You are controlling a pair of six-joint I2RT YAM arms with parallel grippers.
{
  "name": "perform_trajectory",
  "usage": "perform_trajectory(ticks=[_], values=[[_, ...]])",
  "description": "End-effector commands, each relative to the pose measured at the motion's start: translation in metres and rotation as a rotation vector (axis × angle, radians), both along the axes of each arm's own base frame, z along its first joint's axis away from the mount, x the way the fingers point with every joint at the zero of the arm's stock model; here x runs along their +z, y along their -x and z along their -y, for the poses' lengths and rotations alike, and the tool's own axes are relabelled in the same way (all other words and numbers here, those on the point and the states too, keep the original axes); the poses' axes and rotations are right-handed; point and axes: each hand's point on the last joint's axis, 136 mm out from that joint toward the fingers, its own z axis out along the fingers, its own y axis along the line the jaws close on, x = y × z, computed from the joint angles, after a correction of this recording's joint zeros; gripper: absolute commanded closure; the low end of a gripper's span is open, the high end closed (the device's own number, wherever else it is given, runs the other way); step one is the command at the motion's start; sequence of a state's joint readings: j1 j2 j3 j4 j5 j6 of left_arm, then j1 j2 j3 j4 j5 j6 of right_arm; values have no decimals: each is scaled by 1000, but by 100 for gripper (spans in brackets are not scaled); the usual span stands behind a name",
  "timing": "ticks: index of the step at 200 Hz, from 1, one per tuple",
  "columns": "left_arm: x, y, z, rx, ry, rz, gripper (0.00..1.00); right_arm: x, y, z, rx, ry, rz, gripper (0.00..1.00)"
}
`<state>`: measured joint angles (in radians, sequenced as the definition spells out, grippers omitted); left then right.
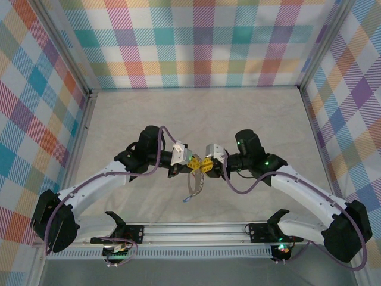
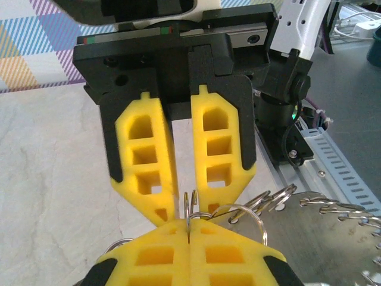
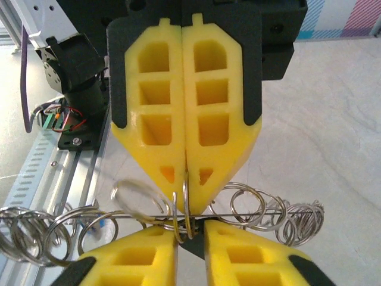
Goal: Put the keys on the keyring
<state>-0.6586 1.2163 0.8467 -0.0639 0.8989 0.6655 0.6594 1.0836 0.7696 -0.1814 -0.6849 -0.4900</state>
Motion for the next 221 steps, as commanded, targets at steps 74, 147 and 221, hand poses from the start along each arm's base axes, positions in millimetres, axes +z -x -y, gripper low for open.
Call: perform_trajectory(ticks=[74, 147, 221], values=[[5, 4, 7, -49, 34, 4, 100, 27, 6, -1, 39, -84, 113, 95], [-12, -7, 2, 28, -91, 19, 87, 11, -2, 9, -22, 92, 94, 100], [-13, -9, 6, 37, -81, 10, 86, -1, -6, 3, -28, 213, 92, 100]])
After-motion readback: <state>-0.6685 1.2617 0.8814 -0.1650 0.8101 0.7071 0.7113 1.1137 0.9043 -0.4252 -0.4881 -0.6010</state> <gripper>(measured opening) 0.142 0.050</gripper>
